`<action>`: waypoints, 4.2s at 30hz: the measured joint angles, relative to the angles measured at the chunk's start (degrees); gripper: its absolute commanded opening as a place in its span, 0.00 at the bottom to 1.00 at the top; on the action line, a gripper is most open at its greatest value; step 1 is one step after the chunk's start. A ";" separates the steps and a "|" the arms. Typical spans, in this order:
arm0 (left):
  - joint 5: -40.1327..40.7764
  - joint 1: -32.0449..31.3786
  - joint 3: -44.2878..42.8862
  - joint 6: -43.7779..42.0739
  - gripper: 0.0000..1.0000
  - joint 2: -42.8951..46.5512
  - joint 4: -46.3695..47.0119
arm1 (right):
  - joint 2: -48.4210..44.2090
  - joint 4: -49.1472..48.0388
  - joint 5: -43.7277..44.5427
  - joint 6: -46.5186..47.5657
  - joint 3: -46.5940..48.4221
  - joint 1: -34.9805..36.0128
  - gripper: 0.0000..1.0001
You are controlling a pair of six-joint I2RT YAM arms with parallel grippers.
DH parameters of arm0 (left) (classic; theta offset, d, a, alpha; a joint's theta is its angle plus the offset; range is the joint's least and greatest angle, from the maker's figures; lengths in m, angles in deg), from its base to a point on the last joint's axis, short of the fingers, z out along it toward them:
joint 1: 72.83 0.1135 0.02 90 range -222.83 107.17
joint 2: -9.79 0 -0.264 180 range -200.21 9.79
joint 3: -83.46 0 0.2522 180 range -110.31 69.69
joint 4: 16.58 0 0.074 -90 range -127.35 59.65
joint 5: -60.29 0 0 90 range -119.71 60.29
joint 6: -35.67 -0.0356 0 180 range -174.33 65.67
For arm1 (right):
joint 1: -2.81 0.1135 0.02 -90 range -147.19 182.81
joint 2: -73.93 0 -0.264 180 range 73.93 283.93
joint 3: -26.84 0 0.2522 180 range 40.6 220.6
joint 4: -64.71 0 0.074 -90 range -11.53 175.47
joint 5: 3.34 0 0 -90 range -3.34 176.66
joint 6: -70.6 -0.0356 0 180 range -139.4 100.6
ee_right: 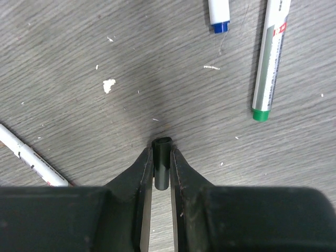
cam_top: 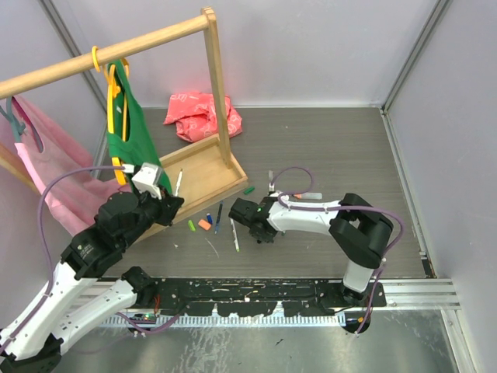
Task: Insert the pens into the pen caps
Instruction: Insert the pen cap onto the pen.
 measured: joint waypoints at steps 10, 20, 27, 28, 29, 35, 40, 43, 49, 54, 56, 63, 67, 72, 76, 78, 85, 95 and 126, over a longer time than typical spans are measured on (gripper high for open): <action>-0.81 0.00 0.07 2.32 0.00 -1.51 3.91 | -18.32 -10.21 7.23 13.40 -10.10 -0.15 0.00; -3.76 0.00 0.04 4.09 0.00 -4.20 8.98 | -46.99 -28.28 11.34 37.86 -17.29 -3.34 0.00; -8.74 0.00 -1.95 4.22 0.00 -6.36 12.11 | -52.13 -36.44 9.16 52.96 -14.80 -4.66 0.00; -9.33 0.00 -2.75 4.26 0.00 -7.23 12.26 | -52.17 -37.59 7.91 54.75 -13.84 -5.07 0.00; -10.08 0.00 -3.61 4.24 0.00 -8.07 12.52 | -52.17 -38.56 7.08 55.87 -13.18 -5.31 0.00; -15.78 0.00 -8.41 4.24 0.00 -13.73 14.56 | -52.48 -49.70 0.96 61.05 -11.67 -6.62 0.00; -20.68 0.00 -8.72 5.29 0.00 -15.76 16.94 | -51.25 -55.87 -5.07 61.48 -9.75 -8.66 0.00; -22.77 -0.31 -8.72 6.14 0.00 -16.44 18.84 | -50.82 -59.32 -9.16 61.27 -8.39 -9.97 0.00; -23.12 -5.03 -8.72 8.15 0.00 -16.57 24.28 | -48.61 -65.29 -14.19 58.95 -5.20 -11.13 0.00; -23.15 -7.76 -7.39 8.87 0.00 -16.70 29.49 | -46.80 -68.85 -15.56 55.25 -5.18 -11.32 0.00; -22.99 -7.80 -5.92 9.09 0.00 -16.65 31.56 | -45.86 -69.77 -16.17 53.77 -5.18 -11.37 0.00; -22.58 -7.80 -4.57 9.55 0.00 -16.65 33.92 | -43.60 -72.37 -19.43 49.09 -5.18 -11.58 0.00; -22.73 -7.80 -4.57 9.55 0.00 -16.63 34.75 | -42.64 -73.90 -21.14 47.12 -5.18 -11.58 0.00; -23.41 -7.80 -4.57 9.55 0.00 -16.63 34.93 | -42.34 -74.86 -21.94 45.62 -5.18 -11.58 0.00; -23.85 -7.80 -4.57 9.60 0.00 -16.57 35.17 | -42.34 -75.43 -22.08 45.00 -5.18 -11.58 0.00; -24.26 -7.80 -4.57 9.66 0.00 -16.50 35.28 | -42.34 -75.49 -22.10 44.81 -5.18 -11.58 0.00; -25.59 -7.80 -4.57 9.77 0.00 -16.48 36.20 | -42.07 -75.41 -22.14 44.28 -5.18 -11.58 0.00; -26.64 -7.80 -4.57 9.77 0.00 -16.48 36.89 | -41.31 -75.25 -22.67 43.25 -5.18 -11.58 0.00; -26.58 -7.80 -4.57 9.75 0.00 -16.09 37.16 | -41.13 -74.79 -24.33 42.91 -5.20 -11.58 0.00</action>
